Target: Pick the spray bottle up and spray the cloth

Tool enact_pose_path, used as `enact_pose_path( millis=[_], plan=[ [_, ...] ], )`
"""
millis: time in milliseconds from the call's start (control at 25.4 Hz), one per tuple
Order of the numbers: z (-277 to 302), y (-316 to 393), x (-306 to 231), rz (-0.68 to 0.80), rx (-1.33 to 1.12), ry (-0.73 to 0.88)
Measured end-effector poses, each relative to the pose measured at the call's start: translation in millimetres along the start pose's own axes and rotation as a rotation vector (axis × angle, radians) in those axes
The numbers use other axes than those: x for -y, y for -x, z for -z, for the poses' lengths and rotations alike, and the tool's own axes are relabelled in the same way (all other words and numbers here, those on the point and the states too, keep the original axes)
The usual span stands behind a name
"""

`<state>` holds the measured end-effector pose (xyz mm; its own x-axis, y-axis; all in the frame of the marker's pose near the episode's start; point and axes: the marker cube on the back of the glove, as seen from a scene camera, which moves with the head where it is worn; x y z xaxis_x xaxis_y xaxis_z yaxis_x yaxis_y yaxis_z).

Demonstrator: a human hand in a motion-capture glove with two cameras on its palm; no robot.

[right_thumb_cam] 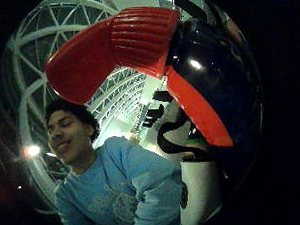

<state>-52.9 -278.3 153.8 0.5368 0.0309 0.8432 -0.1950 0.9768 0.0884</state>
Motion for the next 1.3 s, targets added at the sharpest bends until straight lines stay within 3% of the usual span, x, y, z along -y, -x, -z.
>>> enact_pose_path(
  millis=[197, 354, 825, 1022, 1297],
  plan=[
    [26.0, 22.0, -10.9, 0.044, -0.061, -0.012],
    [88.7, 57.1, -36.6, 0.098, -0.303, -0.037],
    [286.0, 75.7, -199.6, 0.001, -1.081, -0.040],
    [315.8, 77.4, -234.9, -0.009, -1.218, -0.016],
    [314.4, 78.8, -242.5, -0.030, -1.260, 0.013]
  ],
)
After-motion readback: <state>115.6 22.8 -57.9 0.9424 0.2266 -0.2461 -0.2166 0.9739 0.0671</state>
